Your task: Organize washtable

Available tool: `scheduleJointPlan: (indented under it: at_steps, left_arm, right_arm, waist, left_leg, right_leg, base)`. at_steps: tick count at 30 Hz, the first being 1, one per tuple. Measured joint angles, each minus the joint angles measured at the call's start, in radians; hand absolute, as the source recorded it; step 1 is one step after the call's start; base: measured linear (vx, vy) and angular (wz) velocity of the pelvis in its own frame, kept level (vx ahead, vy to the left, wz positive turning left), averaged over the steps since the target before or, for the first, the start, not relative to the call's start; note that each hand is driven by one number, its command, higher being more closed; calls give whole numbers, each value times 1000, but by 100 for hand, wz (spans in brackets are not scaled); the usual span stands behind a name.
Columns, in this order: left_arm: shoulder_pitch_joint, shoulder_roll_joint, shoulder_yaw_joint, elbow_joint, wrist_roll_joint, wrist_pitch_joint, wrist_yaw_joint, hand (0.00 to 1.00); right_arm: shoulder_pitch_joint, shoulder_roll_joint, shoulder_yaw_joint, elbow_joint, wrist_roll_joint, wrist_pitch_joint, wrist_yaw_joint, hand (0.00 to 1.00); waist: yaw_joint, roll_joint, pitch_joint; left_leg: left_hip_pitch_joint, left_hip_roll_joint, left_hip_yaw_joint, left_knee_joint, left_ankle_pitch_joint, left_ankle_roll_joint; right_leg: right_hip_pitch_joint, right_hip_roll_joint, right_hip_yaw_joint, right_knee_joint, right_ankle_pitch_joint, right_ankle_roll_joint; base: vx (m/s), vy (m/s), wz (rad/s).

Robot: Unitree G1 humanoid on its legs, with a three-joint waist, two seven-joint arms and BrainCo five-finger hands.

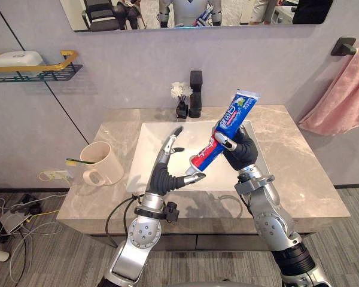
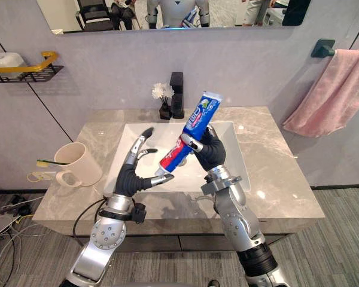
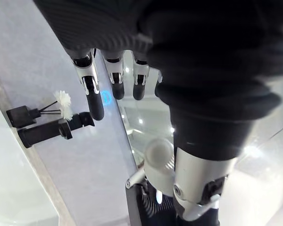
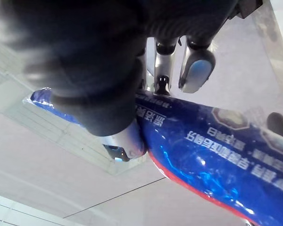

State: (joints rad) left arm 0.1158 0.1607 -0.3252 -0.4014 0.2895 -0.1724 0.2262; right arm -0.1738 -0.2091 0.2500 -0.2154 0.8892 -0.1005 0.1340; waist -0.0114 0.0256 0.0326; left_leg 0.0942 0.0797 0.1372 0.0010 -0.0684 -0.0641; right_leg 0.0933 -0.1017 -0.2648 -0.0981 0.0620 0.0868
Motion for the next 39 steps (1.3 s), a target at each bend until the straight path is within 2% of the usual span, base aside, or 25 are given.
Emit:
scheduleJointPlan:
  at_steps: [10, 14, 18, 24, 27, 29, 33, 39]
  left_arm:
    - [21, -5, 162, -125, 2, -1, 65, 0]
    - [50, -40, 258, -167, 0, -2, 102, 0]
    - [87, -77, 397, -200, -8, -2, 138, 0]
    - [152, -130, 634, -190, -87, -7, 194, 0]
    - [153, -150, 755, -127, -145, -11, 213, 0]
    - [152, -151, 796, -68, -190, -12, 214, 0]
    - [157, -160, 880, 81, -323, -13, 209, 0]
    - [171, -188, 921, 290, -433, -10, 167, 0]
  right_arm:
    - [1, 10, -45, 0, -36, -1, 0, 100]
    - [7, 12, -79, 0, -38, -1, 0, 100]
    - [31, 30, -132, -1, -60, -2, 0, 100]
    - [71, 47, -187, -5, -80, -3, -1, 100]
    - [86, 48, -219, -5, -89, -6, -1, 100]
    - [97, 49, -232, -5, -95, -6, -1, 100]
    - [101, 55, -245, -5, -104, -7, -1, 100]
    - [103, 70, -245, -5, -104, -7, -1, 100]
  waist:
    - [1, -2, 5]
    - [8, -4, 12]
    - [27, -4, 12]
    - [30, -4, 13]
    - [38, -4, 13]
    - [52, -4, 14]
    - [56, -5, 14]
    - [58, -5, 13]
  left_leg:
    - [5, 0, -2, -1, 0, 0]
    - [5, 0, -3, -1, 0, 0]
    - [4, -1, -8, -2, 0, 0]
    - [2, -8, -24, -6, 2, 3]
    - [4, -9, -25, -16, 3, 4]
    - [4, -9, -25, -22, 5, 4]
    - [3, -10, -27, -24, 5, 4]
    - [3, -11, -28, -24, 5, 4]
  right_leg:
    - [7, -1, -6, -1, 0, 0]
    - [8, -1, -8, -1, 0, 0]
    - [9, -2, -11, -1, -2, 2]
    - [14, -8, -25, -1, -5, 6]
    - [14, -9, -27, -1, -5, 6]
    - [14, -9, -28, -1, -6, 7]
    - [9, -10, -30, -1, -8, 8]
    - [9, -11, -33, 0, -12, 11]
  base:
    - [0, 0, 0]
    - [0, 0, 0]
    - [0, 0, 3]
    - [-3, 1, 7]
    - [-8, 2, 2]
    - [-17, 0, 0]
    - [0, 0, 0]
    - [0, 0, 0]
